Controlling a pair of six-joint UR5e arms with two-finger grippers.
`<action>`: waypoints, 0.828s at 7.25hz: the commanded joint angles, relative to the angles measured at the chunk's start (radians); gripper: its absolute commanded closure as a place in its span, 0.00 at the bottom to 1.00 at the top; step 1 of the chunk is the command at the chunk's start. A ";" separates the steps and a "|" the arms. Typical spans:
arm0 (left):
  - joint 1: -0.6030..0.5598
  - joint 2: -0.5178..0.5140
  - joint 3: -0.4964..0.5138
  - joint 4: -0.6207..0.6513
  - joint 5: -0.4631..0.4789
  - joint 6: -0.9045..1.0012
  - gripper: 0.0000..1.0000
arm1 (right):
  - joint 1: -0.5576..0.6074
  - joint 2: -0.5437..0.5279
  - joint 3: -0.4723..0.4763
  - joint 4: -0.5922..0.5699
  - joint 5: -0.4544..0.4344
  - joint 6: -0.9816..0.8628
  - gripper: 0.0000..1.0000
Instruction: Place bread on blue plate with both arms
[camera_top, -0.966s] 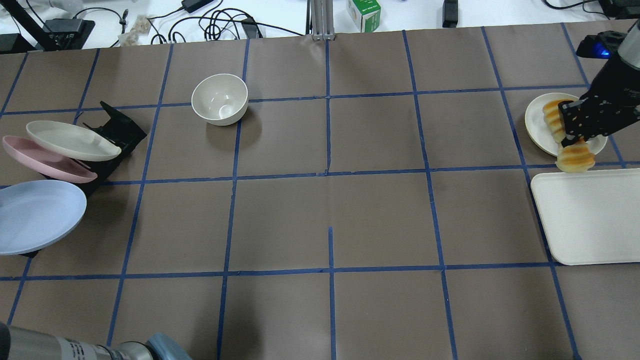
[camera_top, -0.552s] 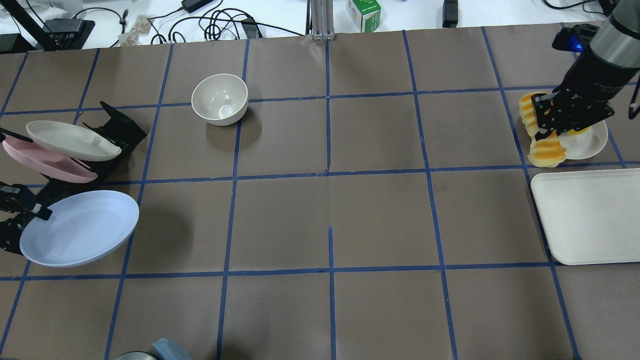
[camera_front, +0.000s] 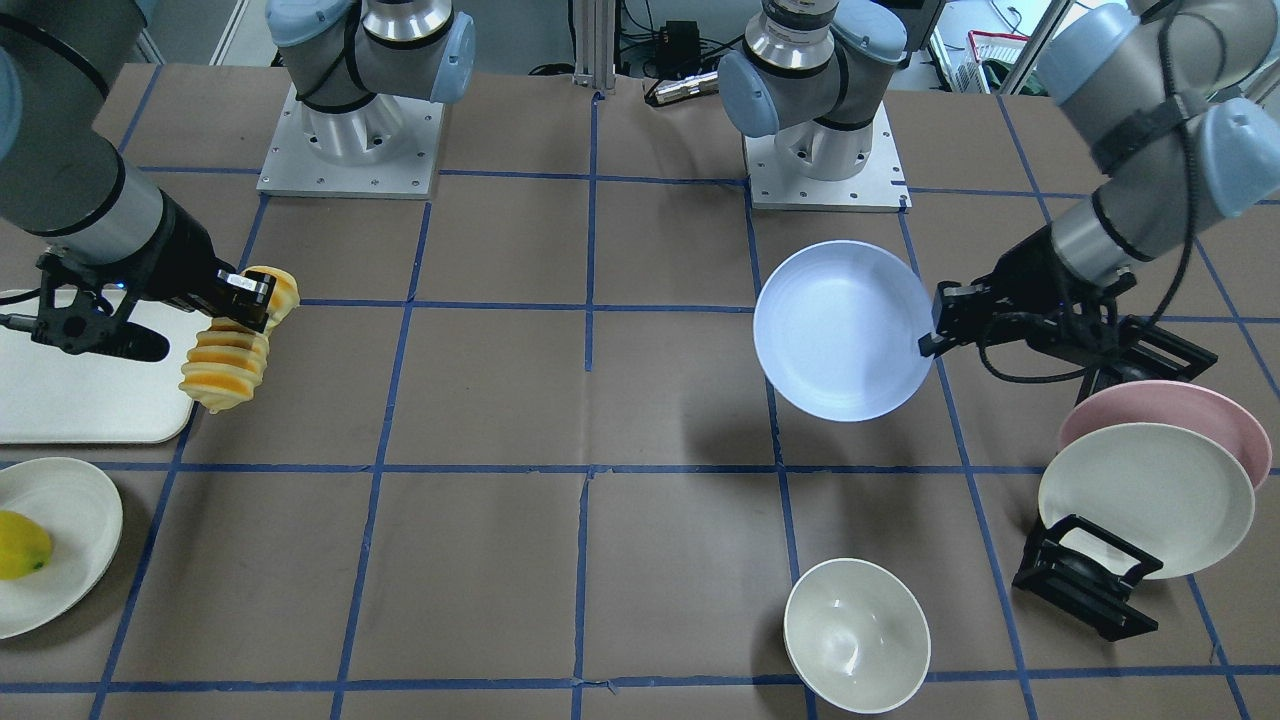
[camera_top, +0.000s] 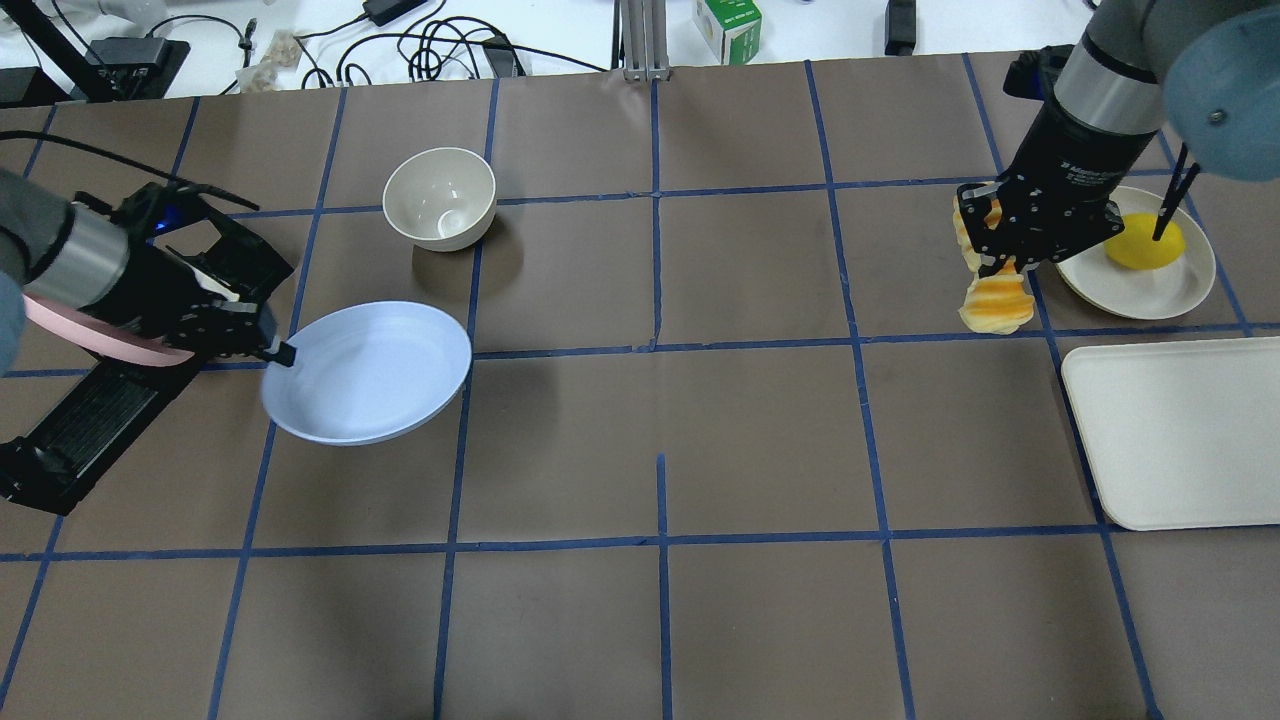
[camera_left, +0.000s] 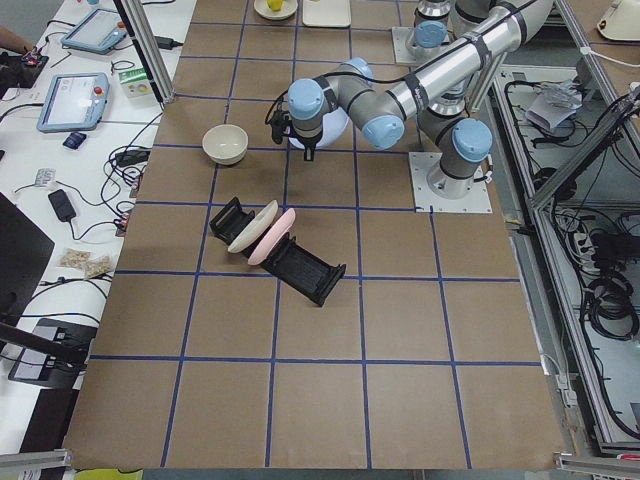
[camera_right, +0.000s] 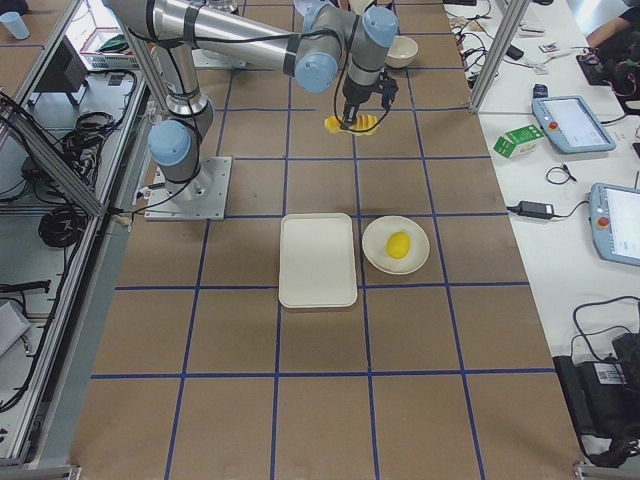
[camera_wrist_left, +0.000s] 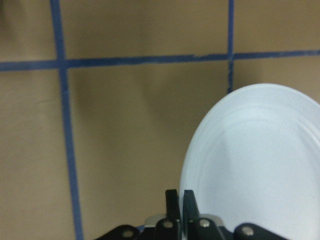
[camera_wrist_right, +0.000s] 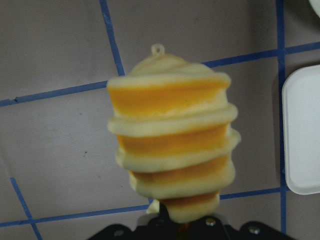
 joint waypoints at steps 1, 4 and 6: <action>-0.146 -0.070 -0.111 0.379 -0.054 -0.293 1.00 | 0.046 0.000 0.001 -0.003 0.003 0.072 1.00; -0.395 -0.220 -0.119 0.723 -0.064 -0.696 1.00 | 0.069 0.003 0.008 -0.005 0.003 0.083 1.00; -0.471 -0.292 -0.160 0.881 0.026 -0.727 1.00 | 0.124 0.015 0.008 -0.049 0.003 0.085 1.00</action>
